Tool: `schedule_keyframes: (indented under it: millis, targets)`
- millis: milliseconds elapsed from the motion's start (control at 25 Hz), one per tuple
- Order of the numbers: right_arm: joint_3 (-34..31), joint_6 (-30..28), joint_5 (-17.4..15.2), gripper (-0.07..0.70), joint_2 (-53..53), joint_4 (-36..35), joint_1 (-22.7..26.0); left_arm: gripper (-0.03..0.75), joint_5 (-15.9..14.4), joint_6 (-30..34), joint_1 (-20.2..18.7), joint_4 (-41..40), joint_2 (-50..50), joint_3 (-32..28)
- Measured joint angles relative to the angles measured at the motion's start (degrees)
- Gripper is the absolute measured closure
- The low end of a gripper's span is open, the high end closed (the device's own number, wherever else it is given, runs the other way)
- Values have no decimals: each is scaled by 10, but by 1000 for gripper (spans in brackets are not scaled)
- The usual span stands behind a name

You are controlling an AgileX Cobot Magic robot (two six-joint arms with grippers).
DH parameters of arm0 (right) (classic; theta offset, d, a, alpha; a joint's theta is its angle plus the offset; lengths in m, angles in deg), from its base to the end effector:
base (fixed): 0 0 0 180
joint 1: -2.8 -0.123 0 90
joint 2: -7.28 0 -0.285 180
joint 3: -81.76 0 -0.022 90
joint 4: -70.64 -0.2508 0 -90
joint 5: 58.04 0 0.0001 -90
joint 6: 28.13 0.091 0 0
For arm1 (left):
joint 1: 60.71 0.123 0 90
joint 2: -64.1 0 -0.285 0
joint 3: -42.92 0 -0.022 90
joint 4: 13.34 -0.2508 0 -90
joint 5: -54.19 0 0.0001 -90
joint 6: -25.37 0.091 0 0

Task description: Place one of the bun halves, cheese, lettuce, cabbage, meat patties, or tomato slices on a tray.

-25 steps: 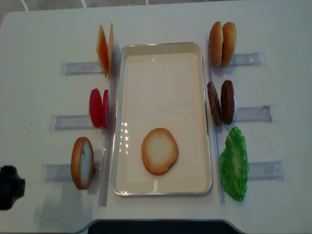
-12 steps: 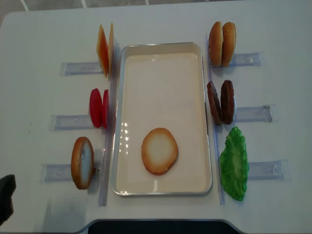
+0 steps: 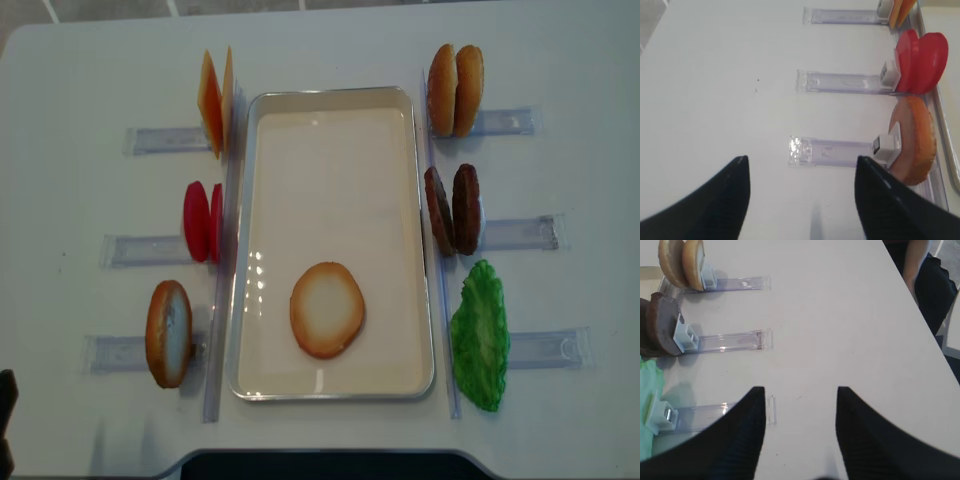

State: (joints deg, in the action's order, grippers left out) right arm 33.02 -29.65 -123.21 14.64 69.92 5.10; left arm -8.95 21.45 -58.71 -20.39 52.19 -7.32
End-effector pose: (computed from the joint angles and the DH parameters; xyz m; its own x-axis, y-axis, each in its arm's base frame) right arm -0.0090 0.0014 0.2703 -0.5192 -0.0004 -0.8547 0.0194 0.9997 -0.0122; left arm 0.0062 0.0102 0.2663 -0.5732 -0.0325 -0.8187 -0.1314 0.9899 0.0527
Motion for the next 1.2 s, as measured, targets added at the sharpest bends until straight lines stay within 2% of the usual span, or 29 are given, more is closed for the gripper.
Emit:
schedule_keyframes:
  millis: [200,1200]
  targets:
    - [0,0,0,286,0,0,0,222,-4,0,0,-1,50,0]
    - [0,0,0,286,0,2,0,233,-4,0,0,-1,50,0]
